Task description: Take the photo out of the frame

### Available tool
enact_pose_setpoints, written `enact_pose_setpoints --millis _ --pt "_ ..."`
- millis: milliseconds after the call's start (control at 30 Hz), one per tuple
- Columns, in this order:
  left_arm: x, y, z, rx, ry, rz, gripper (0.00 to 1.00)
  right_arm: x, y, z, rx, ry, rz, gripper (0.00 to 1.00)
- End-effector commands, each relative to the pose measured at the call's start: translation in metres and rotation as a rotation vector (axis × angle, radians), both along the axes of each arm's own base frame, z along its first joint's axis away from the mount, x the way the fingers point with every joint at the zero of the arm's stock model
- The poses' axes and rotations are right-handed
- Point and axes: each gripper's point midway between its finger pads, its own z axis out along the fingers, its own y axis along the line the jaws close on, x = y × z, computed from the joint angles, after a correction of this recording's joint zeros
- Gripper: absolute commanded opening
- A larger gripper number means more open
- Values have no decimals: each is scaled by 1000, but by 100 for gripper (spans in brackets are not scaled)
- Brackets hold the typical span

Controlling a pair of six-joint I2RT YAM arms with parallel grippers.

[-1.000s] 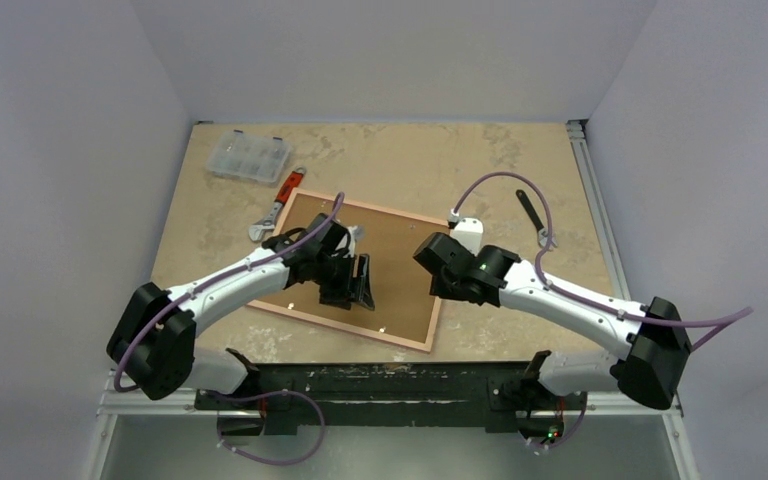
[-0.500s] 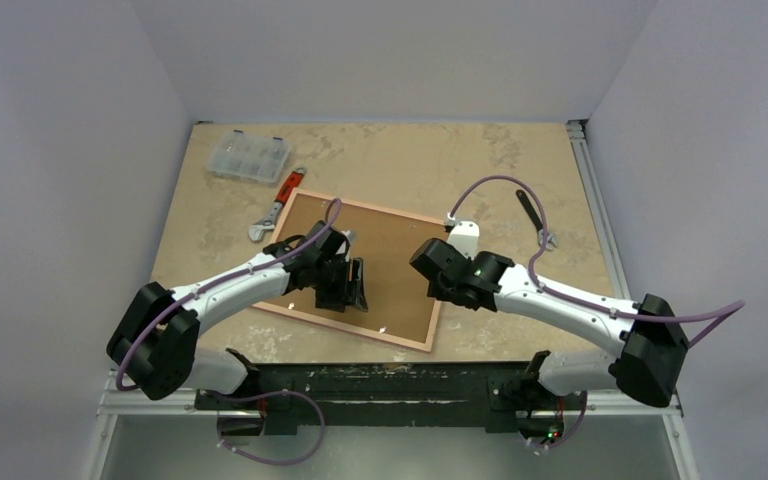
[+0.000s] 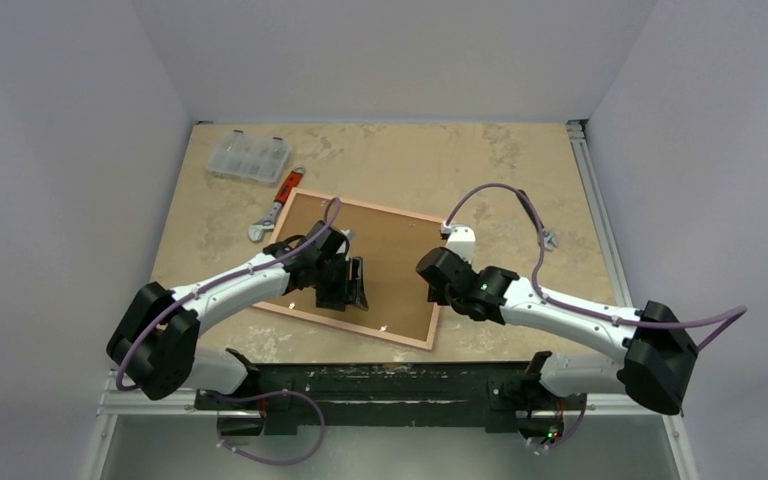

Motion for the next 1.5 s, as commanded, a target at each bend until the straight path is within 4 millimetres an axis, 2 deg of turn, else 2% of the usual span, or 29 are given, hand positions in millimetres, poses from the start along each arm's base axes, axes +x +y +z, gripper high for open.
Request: enact_pose_setpoints --millis 0,133,300,467,667,767,933,1100,1233,1333,1467 --pt "3 -2 7 -19 -33 6 56 11 23 30 131 -126 91 0" --pt "4 -2 14 -30 -57 3 58 9 11 47 144 -160 67 0" --pt "6 3 33 -45 -110 22 63 7 -3 68 160 -215 58 0" --pt "-1 11 40 -77 -70 97 66 1 -10 77 187 -237 61 0" --pt "-9 35 29 -58 37 295 69 -9 -14 69 222 -228 90 0" --pt "-16 46 20 -30 109 421 76 -14 -16 69 244 -231 98 0" --pt "-29 52 -2 -26 233 604 85 -20 -22 72 271 -241 104 0" --pt "-25 49 -9 -69 307 779 87 -25 -22 76 316 -249 114 0" --pt "-24 59 -14 -37 327 915 81 -27 -22 76 330 -251 122 0" --pt "-21 62 -17 -36 316 950 77 -28 -26 75 317 -239 104 0" --pt "-24 65 -30 0 343 976 67 -29 -31 73 304 -231 86 0"
